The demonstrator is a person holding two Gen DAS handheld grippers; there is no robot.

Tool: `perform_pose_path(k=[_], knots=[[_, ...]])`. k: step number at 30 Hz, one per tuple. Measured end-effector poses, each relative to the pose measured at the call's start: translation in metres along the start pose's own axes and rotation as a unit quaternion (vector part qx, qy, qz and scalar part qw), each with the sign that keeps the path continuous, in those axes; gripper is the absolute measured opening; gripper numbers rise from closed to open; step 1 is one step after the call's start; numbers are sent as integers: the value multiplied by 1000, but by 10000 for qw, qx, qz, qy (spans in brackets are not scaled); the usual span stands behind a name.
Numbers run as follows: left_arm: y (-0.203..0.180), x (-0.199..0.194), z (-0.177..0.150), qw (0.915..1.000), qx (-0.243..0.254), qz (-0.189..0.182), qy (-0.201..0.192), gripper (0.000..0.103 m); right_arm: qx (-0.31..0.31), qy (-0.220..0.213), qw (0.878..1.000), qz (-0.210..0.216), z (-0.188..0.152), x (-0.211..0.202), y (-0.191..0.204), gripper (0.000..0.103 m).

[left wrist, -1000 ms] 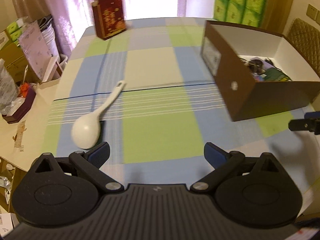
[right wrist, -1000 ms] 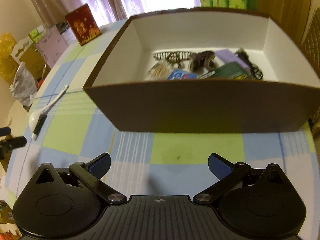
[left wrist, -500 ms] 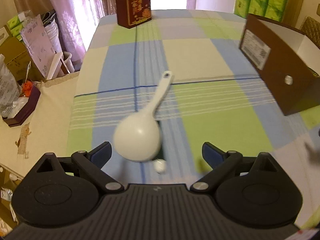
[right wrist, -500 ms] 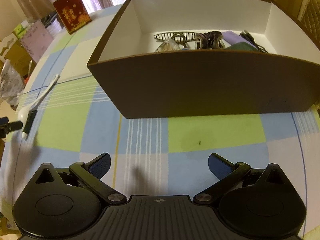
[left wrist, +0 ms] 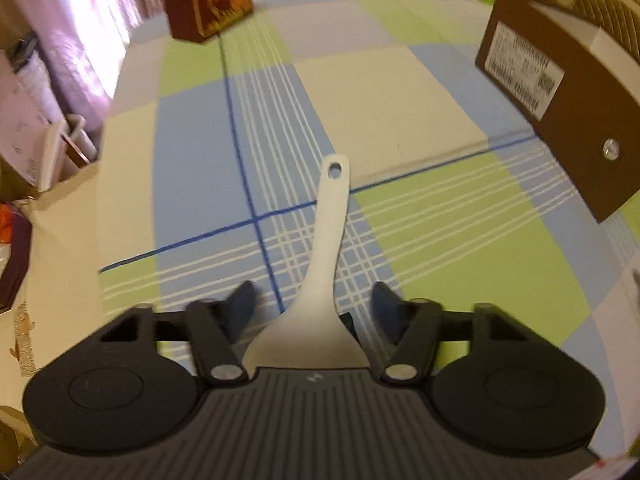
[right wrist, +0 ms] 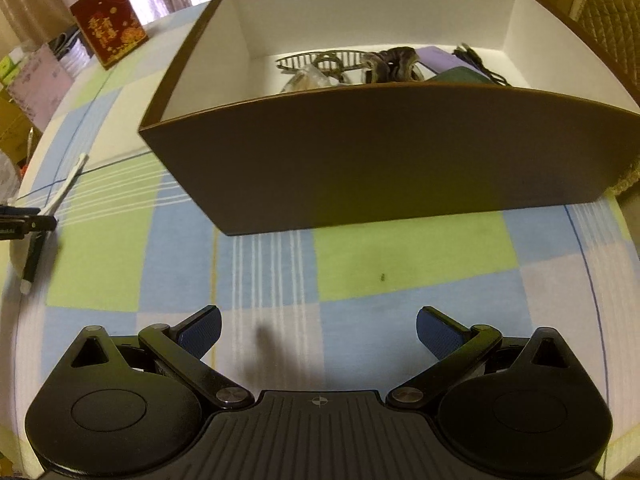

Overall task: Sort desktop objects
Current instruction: 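Grasp the white spoon by its handle with the left gripper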

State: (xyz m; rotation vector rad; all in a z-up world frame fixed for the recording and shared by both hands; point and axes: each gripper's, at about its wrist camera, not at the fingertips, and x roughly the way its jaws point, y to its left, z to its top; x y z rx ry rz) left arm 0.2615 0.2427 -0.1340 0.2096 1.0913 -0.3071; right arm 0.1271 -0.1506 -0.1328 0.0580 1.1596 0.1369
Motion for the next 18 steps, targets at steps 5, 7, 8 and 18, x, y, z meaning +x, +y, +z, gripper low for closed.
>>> perform_pose_path(k=[5,7,8,18], knots=[[-12,5,11,9991,334,-265,50,15,21,30,10000,-39,2,1,-5,101],[-22,5,13,9985,464,-267,140,13,9,31,10000,-17,3,2,-6,101],[-29,4,12,9981,531,-251,170,13,1,33,10000,-4,2,2,-6,101],[-120,-13,-21,9958,-77,-896,183,12,-250,109,9995,141,0,4,-9,101]])
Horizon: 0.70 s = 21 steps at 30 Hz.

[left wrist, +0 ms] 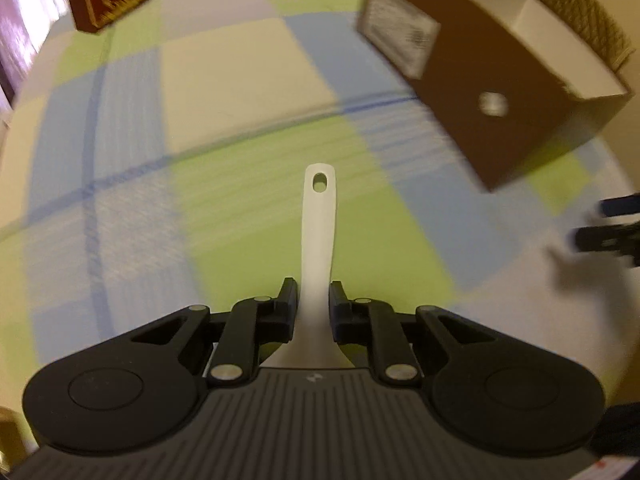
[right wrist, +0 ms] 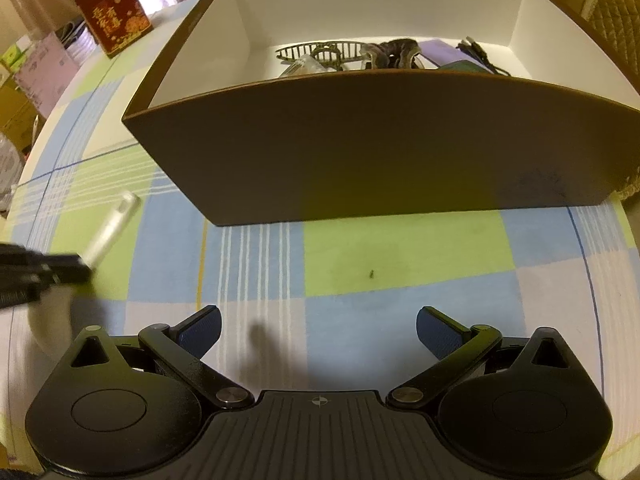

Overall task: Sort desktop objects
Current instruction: 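Grasp the white spoon by its handle with the left gripper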

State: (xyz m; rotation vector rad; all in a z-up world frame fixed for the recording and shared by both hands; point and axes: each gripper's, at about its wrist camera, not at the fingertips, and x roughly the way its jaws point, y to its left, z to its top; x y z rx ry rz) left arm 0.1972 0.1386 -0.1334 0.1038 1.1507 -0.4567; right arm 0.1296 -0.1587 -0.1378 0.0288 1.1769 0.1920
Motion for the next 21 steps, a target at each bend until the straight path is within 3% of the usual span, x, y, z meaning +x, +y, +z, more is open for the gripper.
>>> perform_pose_path(k=[4,7,13,21], knots=[[-30,4,-7,9998,-97,-201,15,11,-127,-9,9999,75,-3,-3,-1,101],[-29,1,-8,9988,-320,-371,37,9,-174,24,9998,113,-7,-3,-2,101],[0,-31,-27,9965,-813,-40,-200,9,-237,99,9994,232,-16,0,1,101],[51,-51,-60,9841,-1677,526,-246,8,-803,132,9950,583,-15,8,43,101]])
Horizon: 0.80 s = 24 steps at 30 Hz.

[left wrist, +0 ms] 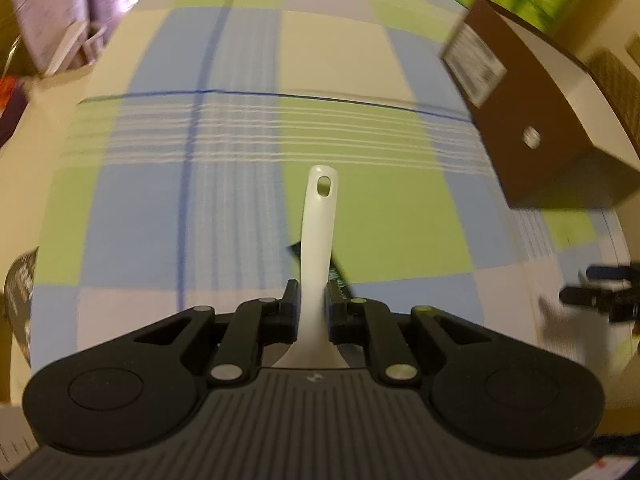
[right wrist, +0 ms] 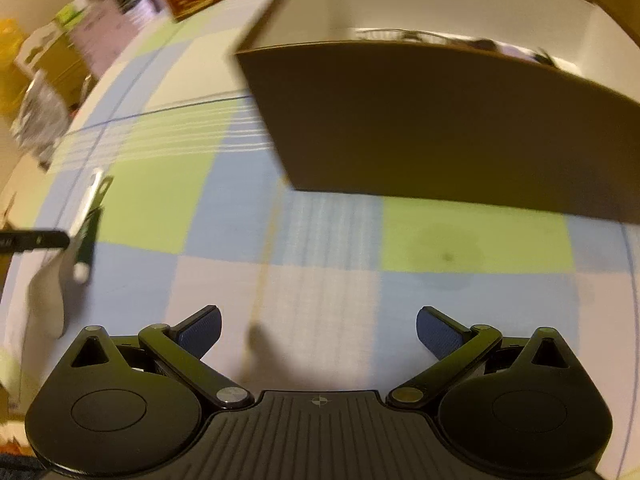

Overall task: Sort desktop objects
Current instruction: 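Grasp the white spoon by its handle with the left gripper, then lift the spoon with the left gripper while the right gripper approaches the green tube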

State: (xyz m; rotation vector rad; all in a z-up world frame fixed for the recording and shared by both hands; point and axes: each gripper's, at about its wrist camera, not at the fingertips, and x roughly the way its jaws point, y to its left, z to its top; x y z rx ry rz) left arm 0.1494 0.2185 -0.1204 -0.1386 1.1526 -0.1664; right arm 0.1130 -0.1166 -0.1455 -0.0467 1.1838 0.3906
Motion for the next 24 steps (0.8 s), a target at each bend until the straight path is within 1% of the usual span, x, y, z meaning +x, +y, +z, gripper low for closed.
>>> perform_pose_path(k=[4,6,7,8,10,15,18,21,22,23,24], knots=[[16,-9,-3,9995,-268,65,-172,6,-331,46,9993,187,0,7,25,101],[23,-9,-4,9994,-307,137,-107,8,-496,61,9984,251,1,11,37,101],[27,-8,-6,9991,-350,197,-97,11,-586,53,9979,280,2,13,44,101],[29,-8,-7,9990,-387,218,-105,17,-665,35,9973,306,2,15,50,101],[32,-9,-8,9989,-427,180,-39,26,-808,-5,9961,353,4,17,62,101],[29,-16,-15,9990,-448,-81,15,28,-902,-10,9952,384,6,22,76,101],[29,-19,-20,9987,-438,-228,121,28,-867,37,9956,356,5,25,79,101],[30,-21,-26,9970,-474,-554,275,29,-776,76,9964,320,5,26,78,101],[30,-21,-29,9963,-505,-621,316,34,-739,88,9968,306,4,26,77,101],[29,-19,-30,9958,-530,-659,350,41,-712,98,9970,295,4,25,75,101],[26,-17,-31,9956,-542,-669,380,42,-693,101,9971,283,3,23,73,101]])
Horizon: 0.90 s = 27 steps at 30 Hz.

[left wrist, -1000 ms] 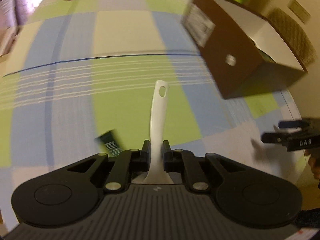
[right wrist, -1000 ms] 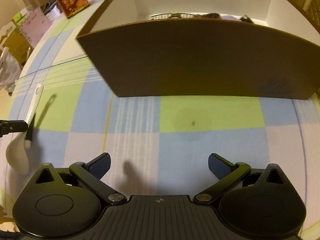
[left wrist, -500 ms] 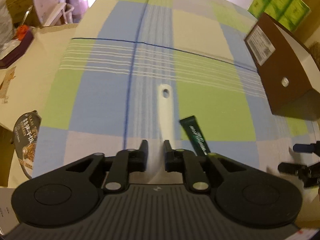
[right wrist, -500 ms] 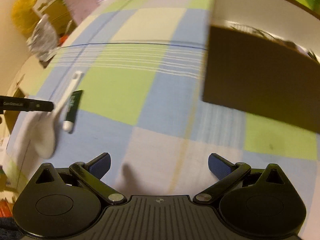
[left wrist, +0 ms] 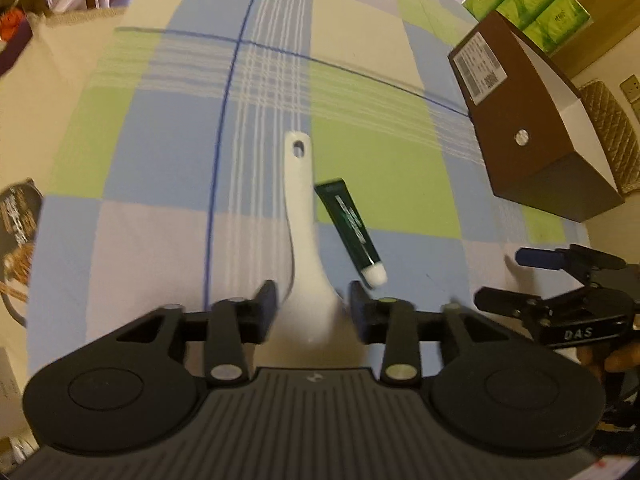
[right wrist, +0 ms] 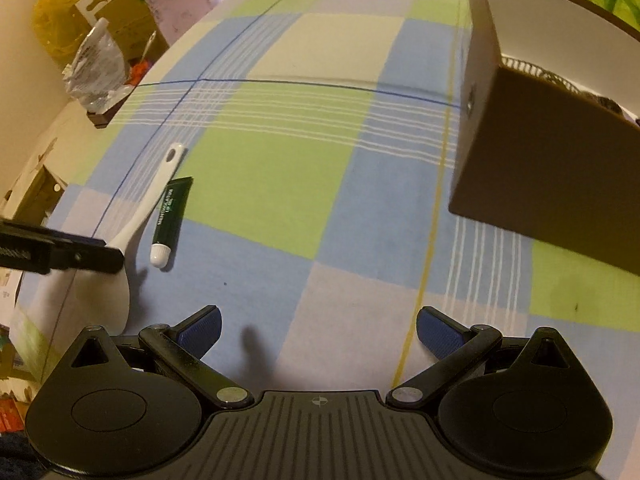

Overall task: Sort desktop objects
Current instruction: 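Lift the spoon with the left gripper while the right gripper approaches the green tube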

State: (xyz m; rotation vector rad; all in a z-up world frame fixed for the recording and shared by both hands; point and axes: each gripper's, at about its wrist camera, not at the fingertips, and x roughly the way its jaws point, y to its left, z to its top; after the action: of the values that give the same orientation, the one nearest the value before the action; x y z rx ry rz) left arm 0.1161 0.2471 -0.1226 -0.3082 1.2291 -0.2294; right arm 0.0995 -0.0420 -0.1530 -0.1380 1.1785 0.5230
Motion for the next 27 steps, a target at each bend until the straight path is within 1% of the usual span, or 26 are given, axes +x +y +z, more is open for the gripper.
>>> perform_pose_path(k=[3,5,6,8,9,11,13,15,17,19,21,23,27], knots=[[-10,7,3,9998,121,138,44,42,22,-5,10000,-29,-3,-3,-2,101],[-18,11,8,9992,262,283,127,40,42,-13,10000,-32,-5,-4,-3,101],[-22,13,10,9986,354,359,173,38,50,-22,10000,-33,-7,-5,-4,101],[-32,17,14,9956,669,615,246,21,71,-32,10000,-41,-10,-7,-6,101],[-35,18,15,9940,806,692,269,19,83,-40,9999,-46,-11,-8,-7,101],[-40,20,14,9921,980,736,279,18,120,-56,9999,-70,-13,-10,-10,101],[-43,17,11,9903,1110,818,187,16,172,-86,9998,-71,-14,-12,-14,101],[-40,9,9,9910,1051,828,57,12,200,-102,9997,-66,-15,-13,-17,101],[-33,-2,8,9927,910,787,-88,5,191,-133,9997,-13,-13,-13,-16,101],[-29,-11,8,9924,864,850,-218,2,107,-157,9998,62,-10,-12,-12,101],[-24,-13,9,9925,806,891,-225,2,-2,-174,9998,128,-6,-9,-7,101],[-21,-14,9,9934,740,839,-243,2,-103,-177,9996,182,-3,-6,-2,101],[-29,-13,9,9916,877,923,-203,2,-179,-139,9995,214,1,-2,2,101]])
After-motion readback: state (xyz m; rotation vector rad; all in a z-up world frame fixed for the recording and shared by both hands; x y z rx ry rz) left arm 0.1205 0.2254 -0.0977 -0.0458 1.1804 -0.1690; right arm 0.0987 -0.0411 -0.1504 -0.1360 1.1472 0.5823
